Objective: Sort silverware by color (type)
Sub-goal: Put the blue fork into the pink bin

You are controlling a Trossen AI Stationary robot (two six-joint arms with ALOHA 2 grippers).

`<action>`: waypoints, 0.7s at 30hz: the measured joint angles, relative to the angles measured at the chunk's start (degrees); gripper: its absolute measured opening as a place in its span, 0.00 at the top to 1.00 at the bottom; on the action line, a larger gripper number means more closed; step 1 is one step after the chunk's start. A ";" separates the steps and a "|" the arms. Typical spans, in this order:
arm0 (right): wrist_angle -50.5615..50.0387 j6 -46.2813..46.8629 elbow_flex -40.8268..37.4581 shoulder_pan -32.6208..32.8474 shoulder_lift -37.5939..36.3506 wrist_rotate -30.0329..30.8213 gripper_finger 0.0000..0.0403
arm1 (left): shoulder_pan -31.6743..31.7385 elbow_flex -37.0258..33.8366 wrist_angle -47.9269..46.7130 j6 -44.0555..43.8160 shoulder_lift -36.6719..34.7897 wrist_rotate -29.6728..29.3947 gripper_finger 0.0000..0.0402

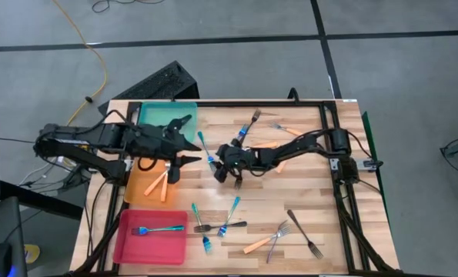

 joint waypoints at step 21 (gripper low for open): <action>-17.19 -1.92 19.33 -2.91 13.39 4.43 0.48 | -1.47 -0.02 -0.21 -1.49 0.05 -1.20 0.72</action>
